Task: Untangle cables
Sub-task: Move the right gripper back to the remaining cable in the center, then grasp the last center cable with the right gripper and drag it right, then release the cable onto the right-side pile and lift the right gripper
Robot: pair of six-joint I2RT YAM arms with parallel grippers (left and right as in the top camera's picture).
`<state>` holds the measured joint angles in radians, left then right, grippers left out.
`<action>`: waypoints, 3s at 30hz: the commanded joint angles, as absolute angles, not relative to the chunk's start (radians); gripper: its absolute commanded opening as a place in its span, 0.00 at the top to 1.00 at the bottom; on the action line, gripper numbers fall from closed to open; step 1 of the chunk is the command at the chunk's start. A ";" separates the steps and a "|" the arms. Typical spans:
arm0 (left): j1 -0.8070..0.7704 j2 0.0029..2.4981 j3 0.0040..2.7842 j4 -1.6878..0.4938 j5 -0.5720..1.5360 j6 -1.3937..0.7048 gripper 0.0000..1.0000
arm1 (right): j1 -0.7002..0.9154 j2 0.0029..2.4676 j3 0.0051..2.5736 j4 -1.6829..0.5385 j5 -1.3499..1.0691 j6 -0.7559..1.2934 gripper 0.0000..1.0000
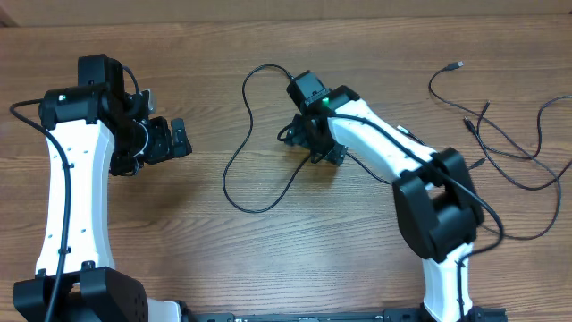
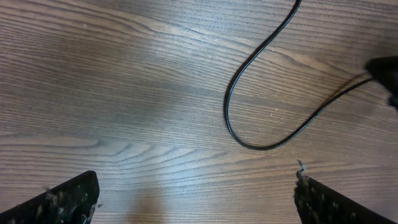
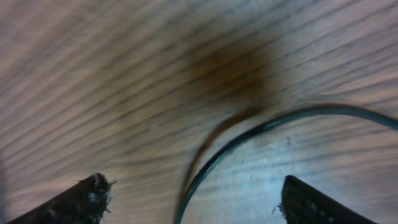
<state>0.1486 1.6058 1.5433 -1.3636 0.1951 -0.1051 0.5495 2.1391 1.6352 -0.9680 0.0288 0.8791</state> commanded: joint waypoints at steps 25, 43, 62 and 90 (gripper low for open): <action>0.149 1.593 1.537 -1.364 0.203 -0.119 0.00 | 0.394 2.149 1.920 -1.196 0.006 0.691 0.96; 0.149 1.593 1.537 -1.362 0.204 -0.120 0.00 | -0.475 2.128 3.057 -1.548 -0.083 0.391 0.96; 0.149 1.593 1.537 -1.364 0.208 -0.138 0.00 | -0.514 2.154 2.851 -1.670 -0.153 0.226 0.92; -0.028 1.594 1.537 -1.135 0.061 -0.077 0.00 | -0.024 2.154 2.583 -1.694 -0.128 0.013 0.00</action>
